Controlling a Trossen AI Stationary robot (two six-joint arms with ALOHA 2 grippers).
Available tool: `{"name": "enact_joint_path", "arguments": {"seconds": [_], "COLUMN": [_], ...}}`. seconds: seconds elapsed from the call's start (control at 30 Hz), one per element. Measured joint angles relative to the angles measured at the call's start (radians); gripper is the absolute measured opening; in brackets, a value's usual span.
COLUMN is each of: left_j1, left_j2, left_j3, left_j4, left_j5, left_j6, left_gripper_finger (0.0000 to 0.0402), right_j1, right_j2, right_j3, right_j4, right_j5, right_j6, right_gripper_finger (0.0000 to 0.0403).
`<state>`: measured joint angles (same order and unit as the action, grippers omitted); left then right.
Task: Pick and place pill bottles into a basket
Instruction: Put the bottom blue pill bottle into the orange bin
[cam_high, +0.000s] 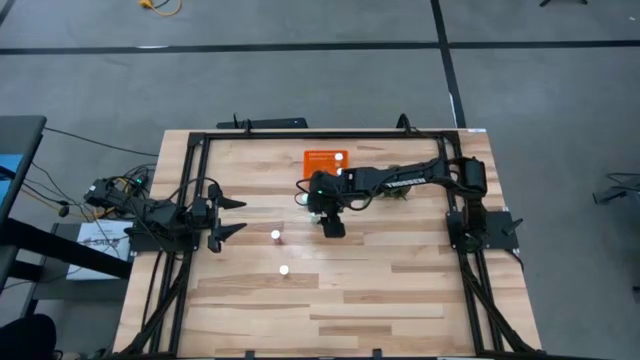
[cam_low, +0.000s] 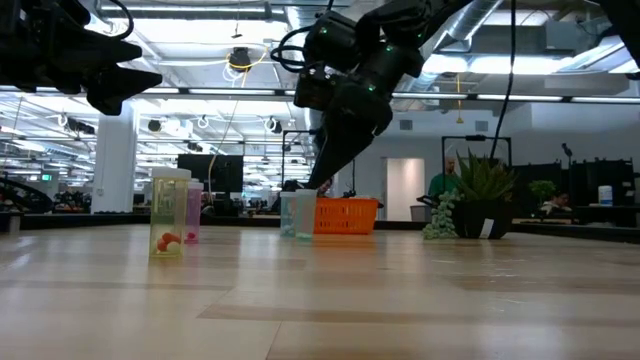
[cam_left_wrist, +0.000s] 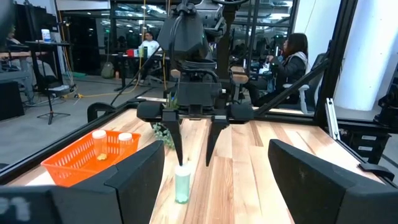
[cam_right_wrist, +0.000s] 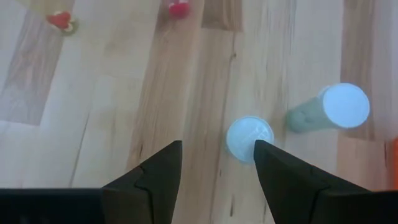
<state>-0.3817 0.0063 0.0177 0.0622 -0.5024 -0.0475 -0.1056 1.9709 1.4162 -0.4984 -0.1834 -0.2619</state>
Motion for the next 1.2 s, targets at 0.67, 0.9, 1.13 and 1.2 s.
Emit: {"name": "enact_joint_path", "arguments": {"seconds": [0.67, 0.9, 1.13, 1.2], "left_j1": [0.000, 0.000, 0.000, 0.000], "left_j2": [0.000, 0.000, 0.000, 0.000], "left_j3": [0.000, 0.000, 0.000, 0.000], "left_j4": [0.000, 0.000, 0.000, 0.000], "left_j5": [-0.001, -0.001, -0.001, -0.001], "left_j6": [0.000, 0.000, 0.000, 0.000], "left_gripper_finger": [0.0277, 0.0277, 0.0277, 0.0277], "right_j1": [0.007, -0.007, -0.017, -0.017], "right_j2": [-0.008, -0.006, -0.002, -0.002], "right_j3": [0.047, 0.075, 0.075, 0.075], "right_j4": [0.013, 0.010, 0.002, -0.003], "right_j5": [-0.002, -0.002, 0.000, 0.000], "right_j6": [-0.008, -0.025, -0.016, -0.016], "right_gripper_finger": [0.0197, 0.0227, 0.0246, 0.0246]}}
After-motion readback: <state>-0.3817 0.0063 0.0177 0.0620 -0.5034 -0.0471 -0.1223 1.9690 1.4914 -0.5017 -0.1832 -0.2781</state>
